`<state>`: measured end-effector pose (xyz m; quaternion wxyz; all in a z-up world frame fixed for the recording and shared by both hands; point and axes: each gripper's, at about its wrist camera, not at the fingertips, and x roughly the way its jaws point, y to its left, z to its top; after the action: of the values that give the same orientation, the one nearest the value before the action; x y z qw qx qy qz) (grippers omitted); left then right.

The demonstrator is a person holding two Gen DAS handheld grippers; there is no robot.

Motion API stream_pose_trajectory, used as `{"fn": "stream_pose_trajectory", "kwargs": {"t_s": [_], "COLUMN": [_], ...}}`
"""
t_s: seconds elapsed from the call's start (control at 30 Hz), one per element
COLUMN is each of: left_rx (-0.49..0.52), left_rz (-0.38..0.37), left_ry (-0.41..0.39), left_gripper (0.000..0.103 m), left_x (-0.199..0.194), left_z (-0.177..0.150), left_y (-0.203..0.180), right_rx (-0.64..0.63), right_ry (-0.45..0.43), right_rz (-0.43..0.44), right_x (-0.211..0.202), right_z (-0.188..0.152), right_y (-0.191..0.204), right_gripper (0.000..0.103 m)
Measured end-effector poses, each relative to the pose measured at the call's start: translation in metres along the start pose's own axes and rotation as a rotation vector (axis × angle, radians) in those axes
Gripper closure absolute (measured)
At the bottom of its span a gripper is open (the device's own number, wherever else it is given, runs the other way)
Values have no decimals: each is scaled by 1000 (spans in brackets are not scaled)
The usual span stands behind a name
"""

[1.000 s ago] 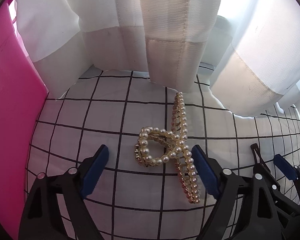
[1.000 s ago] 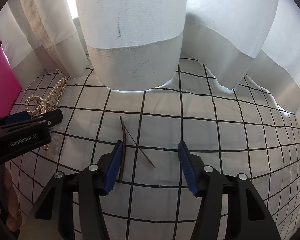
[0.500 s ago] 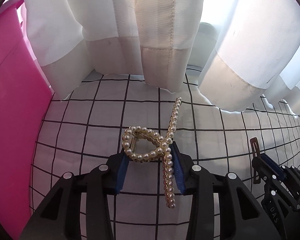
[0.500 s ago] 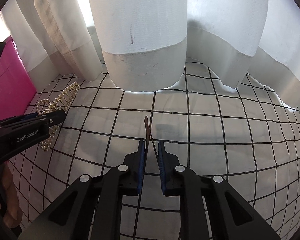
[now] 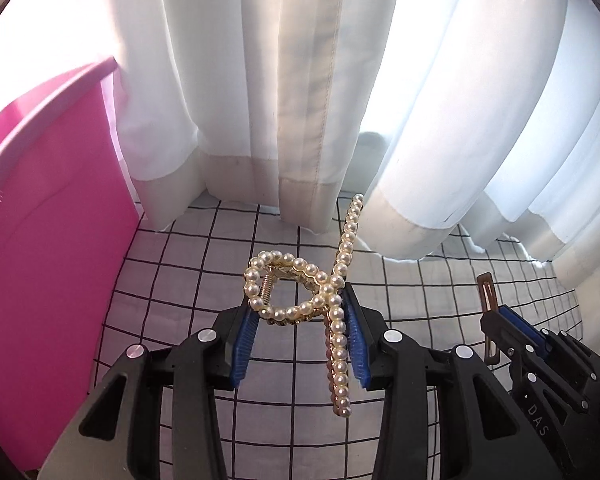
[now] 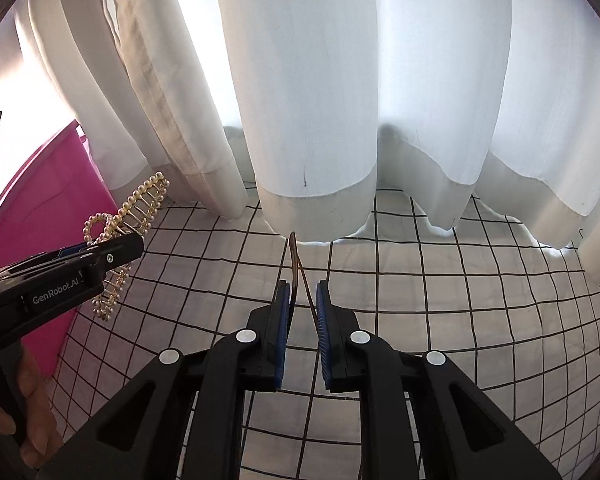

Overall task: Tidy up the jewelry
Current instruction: 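Carry the pearl clip and hair pin into the pink tub and release both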

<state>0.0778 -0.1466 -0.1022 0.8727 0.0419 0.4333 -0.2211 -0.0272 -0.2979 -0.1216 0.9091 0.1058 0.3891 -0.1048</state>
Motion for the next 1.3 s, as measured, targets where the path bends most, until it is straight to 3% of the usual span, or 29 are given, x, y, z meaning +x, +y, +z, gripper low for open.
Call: {"fn": "stream_pose_trajectory", "kwargs": {"t_s": [0.3,0.47,0.63,0.77,0.97,1.17,1.3], "left_rx": [-11,-38,-100,-166,-280,-358,-378], "left_rz": [15,87,210,319,430,443,432], "left_ry": [-171,-252,-291,-273,-161,-53,-11], "left_gripper": [64,64,64,64,64,64,63], "left_x": [-69,-122,-162,-175,-160,-138,-127], "left_z": [48,68,76,69,43,20,11], "left_y": [-4,31,89,142,218,263,272], "right_rx": [-67,-133,-223,-306,-397,-445,-457], "right_ry": [-133,-193,-216,-198,-87,18,70], "right_rz": [50,126,235,320,396,394,377], "right_x": [-58,-78,-82,-72,-32,3,18], "right_z": [57,87,111,123,128,122,118], "right_y": [44,92,162,226,310,358,371], "right_gripper": [90,90,90,90,90,90,86]}}
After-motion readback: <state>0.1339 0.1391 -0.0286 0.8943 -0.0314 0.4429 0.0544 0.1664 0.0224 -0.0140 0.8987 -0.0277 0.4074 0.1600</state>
